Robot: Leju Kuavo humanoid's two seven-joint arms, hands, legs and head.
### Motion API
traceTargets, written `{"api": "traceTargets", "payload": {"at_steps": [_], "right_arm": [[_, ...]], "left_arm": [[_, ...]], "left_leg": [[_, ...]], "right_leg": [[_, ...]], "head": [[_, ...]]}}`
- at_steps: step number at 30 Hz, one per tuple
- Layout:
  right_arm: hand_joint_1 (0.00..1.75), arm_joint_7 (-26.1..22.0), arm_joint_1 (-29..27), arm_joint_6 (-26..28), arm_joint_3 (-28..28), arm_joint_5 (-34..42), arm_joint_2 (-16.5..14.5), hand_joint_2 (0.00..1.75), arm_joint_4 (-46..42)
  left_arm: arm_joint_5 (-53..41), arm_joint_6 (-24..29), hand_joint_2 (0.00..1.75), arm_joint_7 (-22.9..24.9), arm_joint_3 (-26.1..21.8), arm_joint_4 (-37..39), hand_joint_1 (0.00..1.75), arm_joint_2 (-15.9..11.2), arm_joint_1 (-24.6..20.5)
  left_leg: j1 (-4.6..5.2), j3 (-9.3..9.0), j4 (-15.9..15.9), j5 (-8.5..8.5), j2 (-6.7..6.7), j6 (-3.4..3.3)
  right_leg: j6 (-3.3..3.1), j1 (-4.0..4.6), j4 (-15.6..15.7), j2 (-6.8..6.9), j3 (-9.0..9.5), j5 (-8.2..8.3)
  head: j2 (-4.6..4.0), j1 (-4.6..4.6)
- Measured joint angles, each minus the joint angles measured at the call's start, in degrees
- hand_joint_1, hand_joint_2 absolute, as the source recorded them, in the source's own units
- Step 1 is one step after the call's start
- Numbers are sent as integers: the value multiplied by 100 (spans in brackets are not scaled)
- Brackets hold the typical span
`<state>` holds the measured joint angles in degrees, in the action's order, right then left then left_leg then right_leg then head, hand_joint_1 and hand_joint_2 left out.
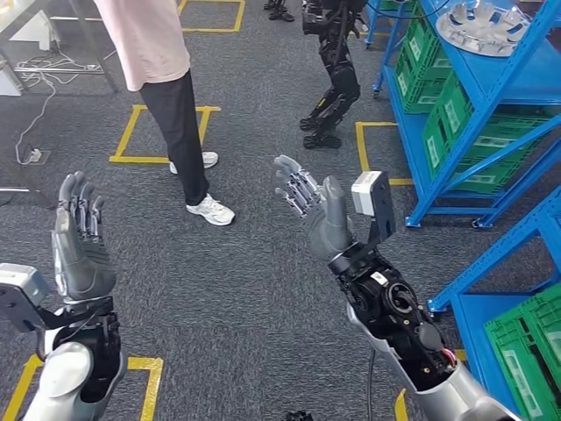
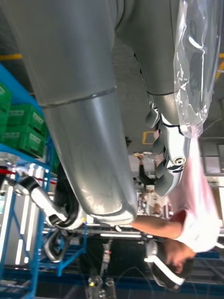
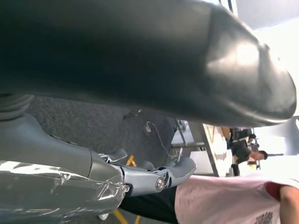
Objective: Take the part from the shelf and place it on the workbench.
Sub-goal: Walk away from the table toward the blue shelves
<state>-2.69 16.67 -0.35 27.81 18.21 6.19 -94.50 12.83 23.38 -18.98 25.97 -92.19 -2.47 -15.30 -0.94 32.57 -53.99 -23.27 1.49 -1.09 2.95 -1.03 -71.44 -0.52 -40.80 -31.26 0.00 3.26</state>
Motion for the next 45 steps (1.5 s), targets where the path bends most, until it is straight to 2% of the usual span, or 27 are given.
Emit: {"api": "traceTargets", "payload": {"at_steps": [1, 2, 4, 5, 7, 9, 11, 13, 14, 15, 16, 18, 20, 22, 24, 26, 28, 29, 31, 32, 35, 37, 39, 40, 42, 43, 45], "right_arm": [[0, -2, -6, 14, 2, -2, 0, 0, 1], [0, -4, -8, 30, 2, -3, 0, 0, 1], [0, -13, -3, 68, -3, -6, 0, 0, 1], [0, -19, 0, 85, -5, -7, 0, 0, -1], [0, -43, -14, 125, -3, -13, 0, 0, -2], [0, -76, -55, 167, 1, -39, 0, 0, -7], [0, -106, -80, 204, 1, -81, 0, 0, -16], [0, -122, -96, 229, 6, -103, 0, 0, -19], [0, -126, -111, 241, 10, -105, 0, 0, -17], [0, -131, -127, 252, 13, -105, 0, 0, -15], [0, -136, -140, 266, 14, -105, 0, 0, -14], [0, -145, -153, 281, 13, -105, 0, 0, -14], [0, -155, -155, 286, 10, -105, 0, 0, -14], [0, -165, -162, 289, 8, -105, 0, 0, -15], [0, -169, -185, 294, 0, -105, 0, 0, -18], [0, -174, -199, 301, -18, -105, 0, 0, -30], [0, -177, -203, 304, -31, -105, 0, 0, -41], [0, -176, -210, 304, -32, -105, 0, 0, -43], [0, -174, -232, 301, -32, -105, 0, 0, -43], [0, -173, -237, 299, -31, -105, 0, 0, -43], [0, -175, -226, 297, -31, -105, 0, 0, -46], [0, -176, -218, 298, -29, -104, 0, 0, -47], [0, -176, -222, 302, -28, -103, 0, 0, -49], [0, -178, -223, 303, -28, -103, 0, 0, -52], [0, -179, -209, 304, -28, -103, 0, 0, -60], [0, -179, -203, 304, -26, -103, 0, 0, -62], [0, -178, -203, 305, -20, -103, 0, 0, -61]], "left_arm": [[2, -4, 0, 1, 0, 0, 0, 0, 2], [2, -11, 0, 1, 0, 0, 0, 0, 3], [3, -21, 0, 0, 0, 0, 0, 0, 0], [4, -25, 0, -2, 0, 0, 0, -1, -2], [11, -39, 0, -8, -1, 1, 0, 0, -4], [19, -58, 0, -14, -2, 1, 0, 1, -6], [22, -69, 0, -26, -4, 1, 0, -1, -8], [28, -77, 0, -39, -6, 8, 0, -3, 4], [33, -83, 0, -43, -7, 15, 0, -5, 19], [38, -88, 0, -45, -7, 26, 0, -7, 35], [44, -93, 0, -46, -7, 38, 0, -10, 47], [52, -110, 0, -51, -7, 55, 0, -15, 52], [56, -126, 0, -62, -7, 60, 0, -15, 40], [59, -131, 0, -80, -7, 64, 0, -13, 27], [72, -131, 0, -102, -7, 72, 0, -6, 7], [90, -134, 0, -126, -7, 81, 0, 13, -18], [108, -138, 0, -165, -7, 95, 0, 27, -31], [115, -138, 0, -188, -7, 103, 0, 30, -33], [132, -134, 0, -220, -7, 127, 0, 34, -33], [136, -129, 0, -227, -7, 136, 0, 38, -33], [143, -112, 0, -233, -7, 142, 0, 45, -39], [145, -106, 0, -231, -7, 142, 0, 45, -43], [147, -104, 0, -228, -7, 142, 0, 46, -48], [148, -104, 0, -227, -7, 142, 0, 47, -51], [147, -104, 0, -227, -7, 144, 0, 46, -61], [147, -104, 0, -227, -7, 148, 0, 46, -63], [153, -104, 0, -226, -7, 165, 0, 44, -57]], "left_leg": [[1, -7, -3, -9, 54, 5], [0, -20, -6, -22, 106, 16], [16, -55, -18, -58, 196, 56], [33, -63, -28, -72, 235, 79], [67, -63, -37, -80, 326, 125], [57, -70, -47, -103, 400, 185], [32, 28, -307, -293, 237, 244], [19, 380, -1053, -666, -22, 272], [19, 594, -1472, -820, -82, 278], [19, 752, -1761, -886, -109, 280], [20, 809, -1832, -838, -120, 275], [19, 574, -1275, -465, -166, 239], [9, 194, -440, -136, -356, 187], [15, 29, -76, -62, -462, 154], [15, 9, -41, -51, -364, 117], [-12, -24, 5, -32, -251, 57], [-13, -46, 27, -32, -132, 13], [-6, -47, 25, -38, -71, 3], [0, -53, 22, -51, 50, 5], [-3, -64, 20, -62, 106, 16], [6, -116, -1, -118, 243, 86], [42, -126, -15, -139, 327, 140], [51, -135, -12, -150, 421, 193], [38, -137, -41, -188, 390, 223], [8, 12, -409, -432, 152, 270], [0, 193, -793, -624, 6, 278], [2, 631, -1633, -940, -109, 278]], "right_leg": [[9, -8, 21, 17, 16, 73], [9, -12, 277, 47, 149, 241], [-17, 14, 1127, 242, 588, 606], [-54, 34, 1443, 331, 754, 699], [-137, 78, 1661, 378, 855, 713], [-221, 74, 1679, 256, 850, 746], [-295, 55, 1712, 145, 855, 783], [-341, 46, 1725, 38, 845, 804], [-353, 50, 1724, -21, 836, 809], [-360, 53, 1724, -87, 832, 812], [-364, 57, 1723, -155, 830, 815], [-361, 58, 1717, -290, 836, 818], [-338, 67, 1701, -411, 823, 819], [-283, 62, 1695, -512, 785, 828], [-214, 45, 1706, -591, 756, 840], [-154, 57, 1506, -423, 648, 703], [-101, 55, 819, -129, 328, 340], [-77, 41, 386, -53, 130, 156], [-39, 10, -75, 5, -85, 48], [-29, -3, 40, 27, -21, 158], [-44, 7, 1248, 280, 594, 687], [-111, 44, 1646, 383, 799, 770], [-196, 57, 1662, 274, 810, 772], [-231, 53, 1673, 215, 811, 785], [-305, 36, 1703, 111, 819, 813], [-328, 34, 1706, 60, 812, 822], [-358, 46, 1706, -57, 795, 831]], "head": [[0, 15], [0, 36], [0, 90], [0, 109], [0, 95], [0, 61], [0, 25], [0, -56], [0, -92], [0, -121], [0, -141], [0, -172], [0, -194], [0, -190], [0, -187], [0, -150], [0, -69], [0, -36], [0, -3], [0, 16], [0, 94], [0, 103], [0, 63], [0, 43], [0, -7], [0, -48], [0, -117]]}}
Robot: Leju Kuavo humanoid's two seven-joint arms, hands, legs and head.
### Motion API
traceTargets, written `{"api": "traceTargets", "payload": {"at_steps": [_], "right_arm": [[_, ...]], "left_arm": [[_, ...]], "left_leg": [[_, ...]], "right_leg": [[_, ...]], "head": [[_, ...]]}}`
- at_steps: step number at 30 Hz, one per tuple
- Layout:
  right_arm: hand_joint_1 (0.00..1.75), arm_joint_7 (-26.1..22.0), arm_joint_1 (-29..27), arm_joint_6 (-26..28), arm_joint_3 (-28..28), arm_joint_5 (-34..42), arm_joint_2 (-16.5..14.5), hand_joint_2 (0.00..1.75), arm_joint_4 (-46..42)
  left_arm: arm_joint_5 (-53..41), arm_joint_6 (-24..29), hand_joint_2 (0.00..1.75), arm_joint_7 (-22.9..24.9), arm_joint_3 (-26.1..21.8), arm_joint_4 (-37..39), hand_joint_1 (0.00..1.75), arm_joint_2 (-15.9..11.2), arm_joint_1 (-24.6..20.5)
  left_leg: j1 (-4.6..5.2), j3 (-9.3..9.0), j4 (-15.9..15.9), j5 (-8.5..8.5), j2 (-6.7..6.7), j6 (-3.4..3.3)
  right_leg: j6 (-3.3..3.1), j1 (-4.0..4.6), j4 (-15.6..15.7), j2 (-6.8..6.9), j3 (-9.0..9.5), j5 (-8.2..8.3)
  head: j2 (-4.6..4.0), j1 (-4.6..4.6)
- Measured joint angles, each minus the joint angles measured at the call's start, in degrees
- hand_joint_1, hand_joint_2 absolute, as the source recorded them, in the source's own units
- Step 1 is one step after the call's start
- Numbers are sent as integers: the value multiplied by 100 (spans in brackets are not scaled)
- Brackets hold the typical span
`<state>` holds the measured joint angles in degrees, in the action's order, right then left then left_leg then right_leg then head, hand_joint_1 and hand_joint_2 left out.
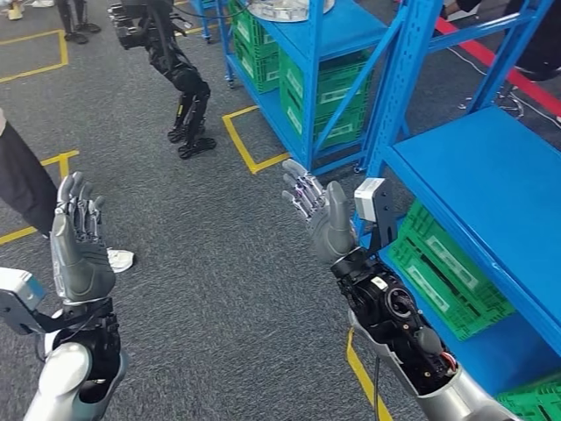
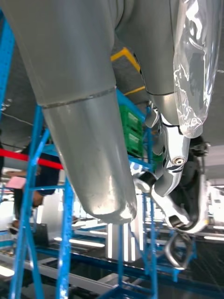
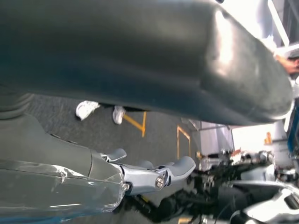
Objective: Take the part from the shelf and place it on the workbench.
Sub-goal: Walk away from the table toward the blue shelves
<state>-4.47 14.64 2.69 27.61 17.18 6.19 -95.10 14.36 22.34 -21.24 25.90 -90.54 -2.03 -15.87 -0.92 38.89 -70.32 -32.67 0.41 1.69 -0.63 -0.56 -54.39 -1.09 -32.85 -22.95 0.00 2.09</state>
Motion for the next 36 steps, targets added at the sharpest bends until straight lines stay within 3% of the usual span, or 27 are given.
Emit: {"api": "traceTargets", "payload": {"at_steps": [1, 2, 4, 6, 7, 9, 10, 12, 14, 15, 16, 17, 19, 21, 23, 25, 27, 29, 31, 32, 33, 36], "right_arm": [[0, 1, -4, 1, 2, 0, 0, 0, 1], [0, 1, -5, 3, 3, 0, 0, 0, 2], [0, 1, -5, 16, 4, 0, 0, 0, 1], [0, 5, -3, 36, 4, 0, 0, 0, -3], [0, 11, -3, 42, 4, 0, 0, 0, -4], [0, 24, -9, 50, 2, 0, 0, 0, -5], [0, 28, -15, 54, -3, 0, 0, 0, -8], [0, 32, -5, 59, -14, 0, 0, 0, -15], [0, 33, 6, 61, -20, 0, 0, 0, -19], [0, 33, 5, 61, -19, 0, 0, 0, -17], [0, 34, 2, 61, -19, 0, 0, 0, -16], [0, 34, 2, 61, -21, 0, 0, 0, -15], [0, 33, 9, 61, -26, 0, 0, 0, -15], [0, 33, 27, 61, -31, 0, 1, 0, -13], [0, 33, 40, 61, -32, 0, 1, 0, -11], [0, 33, 42, 61, -30, 0, 1, 0, -11], [0, 32, 61, 60, -31, 0, 1, 0, -11], [0, 33, 81, 52, -27, 0, 0, 0, -9], [0, 37, 84, 43, -21, 0, 0, 0, 5], [0, 39, 84, 39, -19, 0, 0, 0, 13], [0, 40, 84, 37, -19, 0, 0, 0, 19], [0, 43, 94, 31, -19, 0, 0, 0, 21]], "left_arm": [[3, 0, 0, 1, 0, 10, 0, -2, 4], [5, 0, 0, 2, -1, 19, 0, -5, 7], [5, -4, 0, 13, -1, 27, 0, -10, 3], [4, -7, 0, 27, 0, 27, 0, -11, -12], [3, -7, 0, 34, 0, 27, 0, -11, -20], [-1, -7, 0, 42, 0, 28, 0, -7, -37], [-3, -9, 0, 45, 0, 29, 0, -1, -50], [-9, -18, 0, 52, 0, 30, 0, 16, -77], [-13, -25, 0, 59, 0, 35, 0, 24, -87], [-13, -27, 0, 60, 0, 41, 0, 24, -88], [-13, -28, 0, 61, 0, 49, 0, 25, -88], [-13, -29, 0, 61, 0, 58, 0, 26, -88], [-13, -32, 0, 61, 0, 71, 0, 29, -93], [-13, -33, 0, 61, 0, 75, 0, 30, -106], [-13, -36, 0, 62, 0, 80, 0, 29, -118], [-13, -45, 0, 63, 0, 87, 0, 28, -128], [-18, -69, 0, 58, 0, 92, 0, 27, -143], [-26, -90, 0, 53, 0, 103, 0, 24, -146], [-31, -95, 0, 52, 0, 124, 0, 17, -130], [-31, -94, 0, 52, -1, 136, 0, 12, -124], [-33, -95, 0, 51, -2, 145, 0, 6, -121], [-45, -101, 0, 49, -6, 154, 0, -2, -129]], "left_leg": [[2, 129, -211, -21, -11, -7], [2, 137, -172, 80, -18, -23], [3, -179, 556, 517, -115, -80], [0, -539, 1337, 812, -297, -130], [6, -622, 1524, 851, -350, -142], [17, -646, 1592, 846, -293, -163], [11, -661, 1614, 856, -239, -185], [-10, -697, 1661, 873, -121, -243], [2, -709, 1670, 867, -4, -278], [8, -710, 1668, 862, 58, -282], [11, -712, 1666, 855, 120, -281], [10, -720, 1662, 844, 179, -274], [-1, -753, 1649, 808, 284, -239], [18, -776, 1620, 764, 369, -182], [52, -772, 1603, 748, 461, -127], [46, -776, 1591, 729, 543, -70], [17, -679, 1329, 551, 353, -19], [2, -327, 597, 190, 66, -2], [4, 70, -121, -42, -9, -9], [6, 148, -210, -1, -17, -23], [8, 102, -53, 151, -30, -47], [19, -429, 1153, 741, -273, -152]], "right_leg": [[-6, 7, 0, -66, -4, 3], [-10, 13, -1, -136, -3, 5], [-6, 14, -3, -276, 9, 9], [24, 25, -14, -397, -5, 13], [49, 21, -17, -448, -22, 18], [121, 3, -6, -546, -57, 36], [153, 0, -22, -528, -79, 24], [211, 12, -312, -303, -223, -164], [257, -2, -1070, -31, -565, -545], [281, -18, -1475, 23, -753, -698], [302, -34, -1733, 48, -874, -761], [319, -49, -1761, 69, -885, -710], [332, -70, -1134, 159, -561, -338], [301, -34, -365, 369, -159, -79], [222, 13, -99, 449, -35, -62], [131, 16, -82, 329, -46, -43], [55, 5, -57, 213, -34, -18], [1, 2, -46, 106, -36, -2], [-27, 16, -47, -17, -48, 5], [-32, 25, -47, -87, -51, 9], [-34, 31, -48, -159, -48, 12], [-19, 40, -55, -349, -47, 18]], "head": [[0, -20], [0, -34], [0, -58], [0, -72], [0, -73], [0, -69], [0, -69], [0, -9], [0, 67], [0, 90], [0, 101], [0, 115], [0, 155], [0, 205], [0, 200], [0, 161], [0, 125], [0, 47], [0, -15], [0, -34], [0, -47], [0, -75]]}}
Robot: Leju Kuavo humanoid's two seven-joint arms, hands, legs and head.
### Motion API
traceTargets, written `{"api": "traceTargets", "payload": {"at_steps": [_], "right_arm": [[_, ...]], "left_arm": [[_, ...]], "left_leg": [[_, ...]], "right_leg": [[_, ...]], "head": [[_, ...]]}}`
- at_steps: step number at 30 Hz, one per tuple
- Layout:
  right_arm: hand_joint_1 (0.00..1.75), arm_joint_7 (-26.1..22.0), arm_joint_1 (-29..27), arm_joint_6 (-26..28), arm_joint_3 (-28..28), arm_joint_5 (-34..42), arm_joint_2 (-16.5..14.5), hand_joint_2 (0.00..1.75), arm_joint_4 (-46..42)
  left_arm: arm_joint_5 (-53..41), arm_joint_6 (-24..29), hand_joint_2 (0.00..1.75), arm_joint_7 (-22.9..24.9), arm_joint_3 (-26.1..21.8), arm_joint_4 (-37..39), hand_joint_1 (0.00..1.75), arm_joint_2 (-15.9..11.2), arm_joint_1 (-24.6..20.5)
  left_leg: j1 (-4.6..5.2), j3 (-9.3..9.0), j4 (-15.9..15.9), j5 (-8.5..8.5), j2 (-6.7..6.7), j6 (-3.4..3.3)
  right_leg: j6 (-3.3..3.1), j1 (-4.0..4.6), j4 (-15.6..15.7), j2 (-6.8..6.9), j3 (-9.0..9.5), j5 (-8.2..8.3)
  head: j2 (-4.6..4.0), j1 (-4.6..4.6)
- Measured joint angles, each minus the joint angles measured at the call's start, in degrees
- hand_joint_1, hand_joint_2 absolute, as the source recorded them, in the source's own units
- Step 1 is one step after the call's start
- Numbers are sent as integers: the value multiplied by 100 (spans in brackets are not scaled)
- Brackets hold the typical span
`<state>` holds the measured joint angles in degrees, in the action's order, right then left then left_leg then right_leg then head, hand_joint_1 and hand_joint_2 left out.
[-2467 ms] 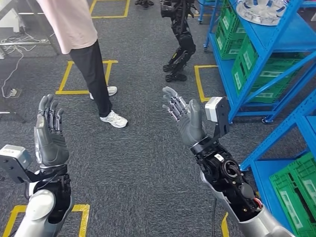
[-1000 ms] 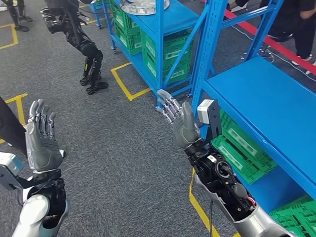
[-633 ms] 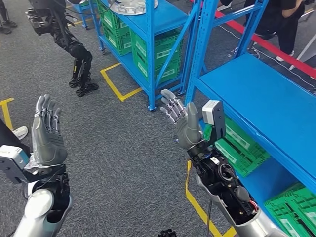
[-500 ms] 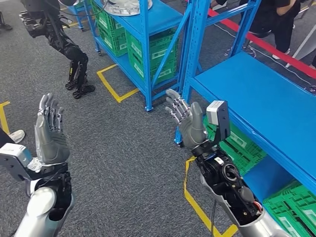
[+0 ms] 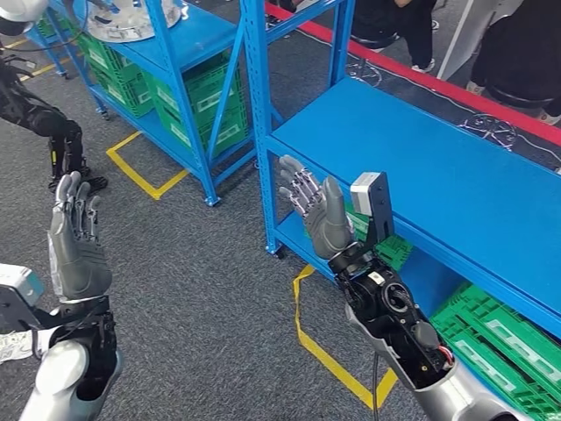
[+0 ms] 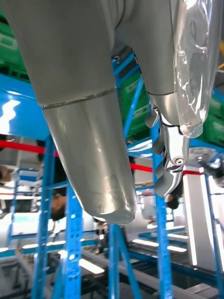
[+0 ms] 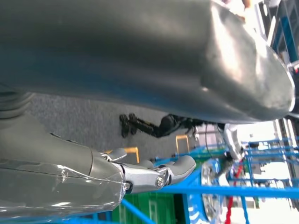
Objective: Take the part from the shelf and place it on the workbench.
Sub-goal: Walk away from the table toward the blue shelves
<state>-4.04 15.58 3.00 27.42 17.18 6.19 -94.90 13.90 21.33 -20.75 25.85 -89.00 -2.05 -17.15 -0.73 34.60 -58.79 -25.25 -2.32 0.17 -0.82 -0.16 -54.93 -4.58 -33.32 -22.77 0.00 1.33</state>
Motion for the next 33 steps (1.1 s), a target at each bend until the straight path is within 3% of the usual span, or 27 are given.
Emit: {"api": "traceTargets", "payload": {"at_steps": [2, 4, 6, 7, 9, 10, 11, 12, 13, 15, 17, 19, 21, 22, 24, 25, 26, 27, 28, 30, 31, 33], "right_arm": [[0, 1, 11, -5, 1, 0, 0, 0, 1], [0, 3, 12, -10, -2, 0, 1, 0, 2], [0, 6, 12, -9, -9, 1, 2, 0, -1], [0, 8, 13, -5, -12, 7, 2, 0, -2], [0, 14, -3, 6, -11, 19, 2, 0, -2], [0, 18, -21, 11, -9, 24, 2, 0, -1], [0, 21, -39, 17, -7, 25, 2, 0, 0], [0, 23, -52, 22, -5, 25, 2, 0, 0], [0, 24, -60, 29, -3, 26, 2, 0, -1], [0, 25, -61, 51, -2, 26, 2, 0, -3], [0, 22, -68, 81, 3, 25, 2, 0, -4], [0, 14, -86, 114, 8, 11, 2, 0, -5], [0, -4, -92, 145, 10, -8, 2, 0, -12], [0, -15, -88, 157, 11, -23, 2, 0, -16], [0, -30, -94, 191, 18, -83, 1, 0, -20], [0, -33, -106, 220, 24, -124, 0, 0, -19], [0, -37, -118, 254, 31, -162, 0, 0, -17], [0, -40, -128, 289, 36, -186, 0, 0, -16], [0, -44, -134, 320, 42, -201, 0, 0, -16], [0, -52, -139, 361, 50, -208, -1, 0, -17], [0, -56, -142, 374, 55, -209, -1, 0, -17], [0, -60, -156, 397, 62, -211, -2, 0, -17]], "left_arm": [[-4, -13, 0, -3, -1, 1, 0, 1, -7], [-6, -26, 0, -7, -1, 3, 0, 4, -12], [-7, -37, 0, -10, -1, 4, 0, 15, -17], [-6, -44, 0, -12, -1, 5, 0, 20, -18], [-4, -54, 0, -15, -1, 13, 0, 23, -12], [-3, -55, 0, -15, -1, 19, 0, 23, -6], [-3, -55, 0, -15, -1, 25, 0, 23, -2], [-3, -52, 0, -15, -1, 28, 0, 23, 1], [-4, -49, 0, -15, -1, 31, 0, 23, 3], [-5, -38, 0, -15, -2, 31, 0, 23, 3], [-7, -24, 0, -13, -3, 31, 0, 22, 10], [-8, -4, 0, -10, -3, 31, 0, 22, 17], [-9, 9, 0, -12, -4, 31, 0, 22, 13], [-9, 9, 0, -13, -4, 31, 0, 22, 12], [-9, 9, 0, -15, -5, 32, 0, 21, 28], [-8, 9, 0, -15, -5, 35, 0, 21, 41], [-7, 9, 0, -15, -5, 40, 0, 21, 53], [-5, 9, 0, -15, -7, 47, 0, 20, 59], [-4, 8, 0, -16, -8, 52, 0, 19, 60], [-2, -3, 0, -20, -10, 57, 0, 17, 46], [-2, -13, 0, -24, -10, 57, 0, 17, 34], [-2, -27, 0, -30, -10, 58, 0, 20, 14]], "left_leg": [[14, -174, 390, 95, -102, -26], [18, -198, 442, 108, -4, -42], [-5, -242, 506, 136, 112, -88], [-16, -261, 532, 144, 172, -109], [0, -273, 536, 136, 287, -132], [3, -275, 535, 130, 346, -133], [3, -278, 534, 122, 406, -129], [0, -287, 531, 111, 460, -119], [-5, -302, 527, 96, 510, -100], [8, -331, 502, 51, 593, -40], [41, -334, 475, 27, 674, 19], [46, -337, 470, 21, 784, 63], [16, -306, 334, -103, 721, 113], [2, -205, 95, -250, 606, 132], [-10, 189, -708, -629, 345, 139], [-9, 402, -1101, -760, 291, 135], [-4, 539, -1324, -788, 267, 123], [2, 565, -1314, -701, 255, 102], [10, 465, -1057, -512, 233, 71], [24, 67, -188, -96, 73, -3], [30, -91, 156, 27, -1, -22], [54, -208, 414, 69, -55, -32]], "right_leg": [[49, -10, -2, -99, -33, 12], [122, -29, 11, -182, -60, 29], [179, -18, -146, -35, -155, -84], [202, -13, -403, 103, -273, -236], [246, -32, -1202, 328, -633, -616], [267, -51, -1549, 370, -789, -734], [286, -72, -1710, 396, -861, -751], [302, -92, -1638, 420, -818, -663], [313, -111, -1335, 461, -658, -486], [320, -103, -500, 674, -216, -166], [262, -64, -68, 815, 11, -83], [168, -36, -47, 726, 9, -91], [91, -35, -25, 607, 16, -70], [54, -42, -13, 550, 22, -59], [5, -41, -6, 443, 15, -48], [-9, -33, -6, 381, 8, -44], [-17, -22, -7, 316, 3, -41], [-21, -12, -7, 244, 3, -37], [-23, -6, -7, 172, 7, -33], [-15, 4, -9, 43, 12, -29], [-1, 6, -13, -12, 6, -24], [47, -4, -11, -100, -20, -12]], "head": [[0, 4], [0, 9], [0, 38], [0, 73], [0, 131], [0, 149], [0, 164], [0, 184], [0, 207], [0, 258], [0, 268], [0, 231], [0, 193], [0, 167], [0, 90], [0, 57], [0, 35], [0, 21], [0, 14], [0, 0], [0, 0], [0, -1]]}}
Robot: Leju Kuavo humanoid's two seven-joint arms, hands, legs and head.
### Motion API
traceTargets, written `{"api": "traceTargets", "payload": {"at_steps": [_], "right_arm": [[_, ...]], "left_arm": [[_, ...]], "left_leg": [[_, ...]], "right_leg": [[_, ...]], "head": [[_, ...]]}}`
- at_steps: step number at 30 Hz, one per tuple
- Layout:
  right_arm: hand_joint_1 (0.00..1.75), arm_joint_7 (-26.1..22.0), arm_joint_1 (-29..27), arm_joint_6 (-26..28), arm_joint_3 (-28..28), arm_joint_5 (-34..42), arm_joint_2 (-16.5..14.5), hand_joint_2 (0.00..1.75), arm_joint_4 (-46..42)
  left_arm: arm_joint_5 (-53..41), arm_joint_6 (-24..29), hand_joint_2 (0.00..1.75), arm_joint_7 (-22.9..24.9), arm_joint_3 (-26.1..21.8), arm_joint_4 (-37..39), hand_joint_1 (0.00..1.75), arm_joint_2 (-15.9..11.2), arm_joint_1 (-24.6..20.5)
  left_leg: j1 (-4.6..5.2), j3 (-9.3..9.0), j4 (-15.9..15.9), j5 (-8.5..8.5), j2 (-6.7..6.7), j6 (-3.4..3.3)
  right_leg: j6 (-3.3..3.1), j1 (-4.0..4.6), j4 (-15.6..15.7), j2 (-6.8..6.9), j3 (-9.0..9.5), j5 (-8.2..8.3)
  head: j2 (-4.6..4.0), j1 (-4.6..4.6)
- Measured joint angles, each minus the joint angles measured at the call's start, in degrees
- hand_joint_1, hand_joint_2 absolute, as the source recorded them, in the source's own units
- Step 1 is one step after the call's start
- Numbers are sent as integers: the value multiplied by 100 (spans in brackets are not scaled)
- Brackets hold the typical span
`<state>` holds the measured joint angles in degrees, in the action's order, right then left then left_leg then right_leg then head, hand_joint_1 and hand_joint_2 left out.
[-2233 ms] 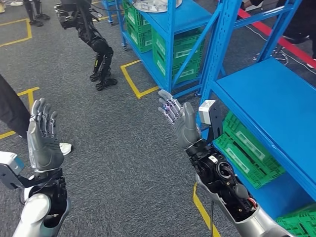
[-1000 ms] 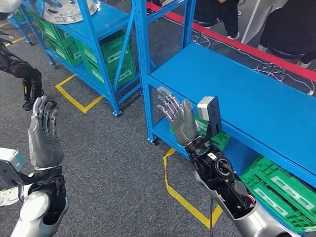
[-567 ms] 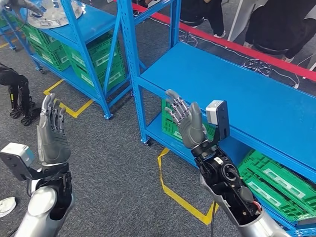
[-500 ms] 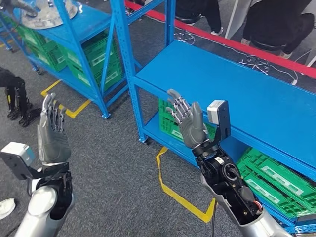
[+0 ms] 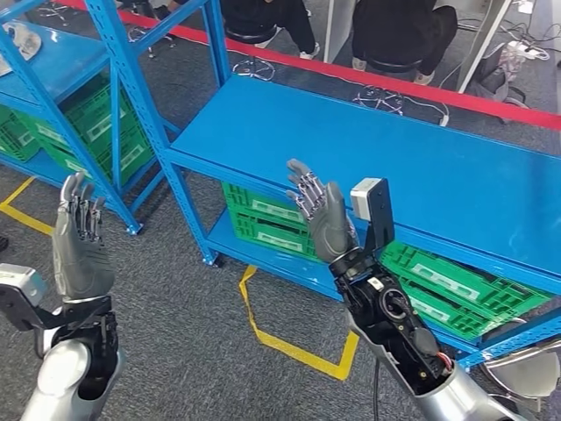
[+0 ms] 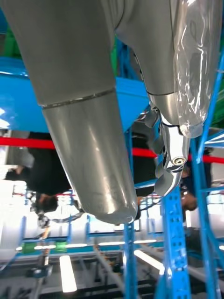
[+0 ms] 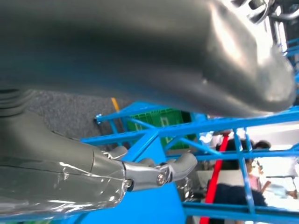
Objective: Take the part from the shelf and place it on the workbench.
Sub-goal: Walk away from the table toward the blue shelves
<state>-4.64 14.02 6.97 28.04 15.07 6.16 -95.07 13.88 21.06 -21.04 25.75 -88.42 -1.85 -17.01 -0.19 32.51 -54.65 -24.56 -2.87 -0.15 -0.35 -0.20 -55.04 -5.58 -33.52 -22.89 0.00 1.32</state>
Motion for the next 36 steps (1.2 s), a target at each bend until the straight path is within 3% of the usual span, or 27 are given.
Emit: {"api": "traceTargets", "payload": {"at_steps": [2, 4, 6, 7, 8, 9, 10, 11, 13, 15, 17, 18, 20, 22, 23, 24, 25, 28, 30, 32, 34, 36], "right_arm": [[0, -5, -23, 54, 9, -2, 0, 0, 0], [0, -16, -31, 130, 15, -2, 0, 0, 1], [0, -32, -41, 190, 24, -2, 0, 0, 2], [0, -41, -52, 206, 28, -2, 0, 0, 4], [0, -48, -65, 218, 32, -1, 0, 0, 7], [0, -54, -72, 222, 34, 0, 0, 0, 9], [0, -58, -76, 225, 35, 1, 0, 0, 10], [0, -61, -76, 227, 35, 1, 0, 0, 10], [0, -65, -68, 237, 37, -1, -1, 0, 11], [0, -66, -68, 254, 40, -3, -1, 0, 11], [0, -68, -76, 264, 40, -3, -2, 0, 10], [0, -73, -74, 264, 40, -4, -3, 0, 8], [0, -92, -63, 261, 44, -8, -10, 0, 6], [0, -115, -61, 262, 47, -38, -20, 0, 11], [0, -126, -64, 267, 52, -66, -25, 0, 14], [0, -138, -66, 276, 57, -95, -29, 0, 16], [0, -150, -66, 286, 62, -118, -30, 0, 17], [0, -175, -64, 317, 71, -154, -42, 0, 16], [0, -182, -61, 339, 73, -170, -48, 0, 15], [0, -187, -63, 372, 79, -179, -48, 0, 14], [0, -194, -68, 411, 84, -189, -48, 0, 13], [0, -196, -67, 440, 87, -193, -48, 0, 11]], "left_arm": [[1, -3, 0, -2, 0, 2, 0, 8, -14], [3, -3, 0, -6, 0, 3, 0, 26, -26], [6, -3, 0, -9, 0, 5, 0, 39, -24], [8, -3, 0, -9, 0, 7, 0, 42, -18], [10, -3, 0, -9, 0, 10, 0, 44, -11], [12, -3, 0, -9, 0, 13, 0, 46, -7], [12, -3, 0, -9, 0, 16, 0, 50, -5], [13, -3, 0, -9, 0, 18, 0, 54, -5], [14, -1, 0, -11, 0, 21, 0, 63, -11], [18, 18, 0, -14, 0, 22, 0, 68, -17], [25, 50, 0, -16, 0, 25, 0, 72, -27], [29, 68, 0, -16, 0, 26, 0, 73, -34], [38, 102, 0, -18, 0, 27, 0, 72, -45], [47, 135, 0, -19, 0, 32, 0, 68, -30], [52, 148, 0, -18, 0, 37, 0, 64, -15], [57, 159, 0, -18, 0, 41, 0, 58, -5], [60, 163, 0, -18, 0, 45, 0, 54, 0], [68, 170, 0, -18, 1, 47, 0, 45, -13], [72, 172, 0, -20, 2, 48, 0, 46, -30], [80, 173, 0, -23, 2, 49, 0, 48, -41], [91, 173, 0, -27, 2, 49, 0, 52, -51], [97, 169, 0, -34, 2, 50, 0, 60, -57]], "left_leg": [[-4, -26, 49, 25, 104, -30], [-28, -63, 111, 52, 205, -80], [-27, -78, 127, 54, 309, -108], [-25, -77, 126, 49, 368, -116], [-24, -78, 124, 42, 426, -114], [-25, -81, 122, 34, 481, -108], [-28, -91, 119, 21, 534, -96], [-31, -107, 113, 3, 584, -76], [-13, -130, 82, -42, 671, -20], [16, -127, 55, -63, 756, 33], [13, -132, 44, -84, 852, 81], [2, -121, -13, -138, 810, 108], [-28, 72, -465, -410, 566, 153], [-35, 493, -1305, -770, 358, 166], [-33, 683, -1640, -860, 331, 165], [-30, 786, -1781, -844, 319, 154], [-27, 769, -1680, -714, 308, 133], [-19, 241, -491, -102, 110, 38], [-7, 34, -32, 33, 3, 19], [8, 9, 42, 42, 79, 1], [-7, -27, 106, 72, 191, -56], [-21, -52, 148, 87, 305, -102]], "right_leg": [[63, -14, 2, -32, -20, 0], [116, -1, -232, 169, -141, -167], [161, -5, -952, 418, -475, -545], [183, -20, -1366, 467, -661, -714], [205, -38, -1649, 489, -791, -794], [224, -58, -1716, 505, -819, -764], [240, -80, -1536, 534, -725, -626], [253, -97, -1150, 597, -527, -416], [248, -75, -354, 816, -107, -149], [182, -30, -59, 909, 43, -132], [92, -23, -47, 790, 36, -118], [57, -27, -38, 726, 40, -107], [-12, -44, -20, 614, 51, -87], [-54, -36, -20, 504, 40, -79], [-66, -28, -20, 439, 35, -77], [-72, -19, -20, 370, 34, -74], [-74, -12, -21, 298, 36, -72], [-61, -7, -19, 109, 47, -63], [-18, -18, -18, 10, 21, -48], [50, -31, -2, -82, -8, -29], [106, -15, -112, 27, -83, -126], [149, -8, -678, 301, -334, -457]], "head": [[0, 2], [0, 42], [0, 102], [0, 127], [0, 145], [0, 164], [0, 185], [0, 205], [0, 247], [0, 245], [0, 214], [0, 194], [0, 141], [-1, 66], [-1, 42], [-1, 24], [-1, 13], [0, -2], [0, -1], [0, -3], [0, 19], [0, 93]]}}
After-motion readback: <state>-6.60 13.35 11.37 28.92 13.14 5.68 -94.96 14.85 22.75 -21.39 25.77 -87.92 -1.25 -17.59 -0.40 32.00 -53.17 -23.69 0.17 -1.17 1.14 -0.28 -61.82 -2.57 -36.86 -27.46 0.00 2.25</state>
